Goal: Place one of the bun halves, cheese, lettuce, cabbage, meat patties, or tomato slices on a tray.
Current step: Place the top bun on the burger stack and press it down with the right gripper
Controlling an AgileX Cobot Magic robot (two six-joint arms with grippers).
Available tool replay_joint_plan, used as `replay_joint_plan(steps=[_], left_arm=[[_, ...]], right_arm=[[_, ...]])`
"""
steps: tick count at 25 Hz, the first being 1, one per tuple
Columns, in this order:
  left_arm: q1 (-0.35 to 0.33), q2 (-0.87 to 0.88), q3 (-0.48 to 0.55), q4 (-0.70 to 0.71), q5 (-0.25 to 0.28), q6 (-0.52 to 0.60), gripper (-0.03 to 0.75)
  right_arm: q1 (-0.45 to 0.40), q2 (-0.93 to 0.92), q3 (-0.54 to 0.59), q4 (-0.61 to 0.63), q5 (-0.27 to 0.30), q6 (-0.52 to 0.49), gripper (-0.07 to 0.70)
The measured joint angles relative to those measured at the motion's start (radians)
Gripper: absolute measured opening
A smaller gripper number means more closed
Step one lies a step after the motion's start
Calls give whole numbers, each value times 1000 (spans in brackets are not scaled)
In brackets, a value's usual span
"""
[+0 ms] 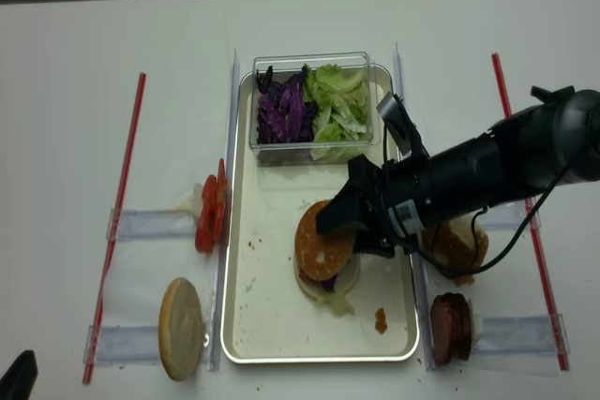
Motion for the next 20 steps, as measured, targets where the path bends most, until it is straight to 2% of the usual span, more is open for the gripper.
replay_joint_plan(steps=[20], left_arm=[[0,0,0,0,0,0,422]], right_arm=[[0,0,0,-49,-2,71,393]])
